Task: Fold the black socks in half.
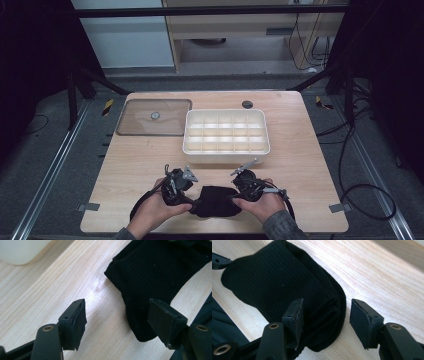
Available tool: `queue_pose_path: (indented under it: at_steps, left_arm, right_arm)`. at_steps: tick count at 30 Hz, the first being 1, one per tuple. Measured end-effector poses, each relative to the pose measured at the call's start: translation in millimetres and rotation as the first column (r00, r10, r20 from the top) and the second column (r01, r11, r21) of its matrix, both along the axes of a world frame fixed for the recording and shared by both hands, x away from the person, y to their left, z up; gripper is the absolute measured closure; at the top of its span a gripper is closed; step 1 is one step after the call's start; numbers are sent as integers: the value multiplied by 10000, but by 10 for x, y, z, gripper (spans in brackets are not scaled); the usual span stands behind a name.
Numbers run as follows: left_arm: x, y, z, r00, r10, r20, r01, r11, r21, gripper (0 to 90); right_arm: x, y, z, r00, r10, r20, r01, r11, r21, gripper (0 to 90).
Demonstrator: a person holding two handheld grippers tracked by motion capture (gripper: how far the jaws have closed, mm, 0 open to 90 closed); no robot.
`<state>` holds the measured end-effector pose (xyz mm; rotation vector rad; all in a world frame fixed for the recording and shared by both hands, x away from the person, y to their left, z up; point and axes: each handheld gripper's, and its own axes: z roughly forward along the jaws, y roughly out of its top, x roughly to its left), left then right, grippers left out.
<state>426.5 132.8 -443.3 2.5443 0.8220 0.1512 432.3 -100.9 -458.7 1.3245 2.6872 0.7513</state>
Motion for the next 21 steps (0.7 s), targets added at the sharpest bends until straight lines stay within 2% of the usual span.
queue_pose_path:
  at_steps: [7, 12, 16, 21]
  left_arm:
    - [-46, -26, -97, 9998, -98, -166, 98, 9999, -22, 302]
    - [-73, -51, -175, 9991, -236, -350, 238, 9997, 51, 345]
    - [-95, -70, -218, 9973, -481, -550, 479, 9988, -53, 404]
    - [-102, -73, -272, 9948, -639, -796, 623, 9978, -224, 534]
  right_arm:
    - [-5, -11, -76, 9998, -48, -189, 48, 10000, -9, 473]
    - [-6, 7, -87, 9996, 122, -235, -121, 9999, 26, 546]
    - [-7, 11, -90, 9994, 209, -259, -208, 9998, 40, 586]
    - [-3, 10, -89, 9993, 261, -279, -259, 9996, 72, 607]
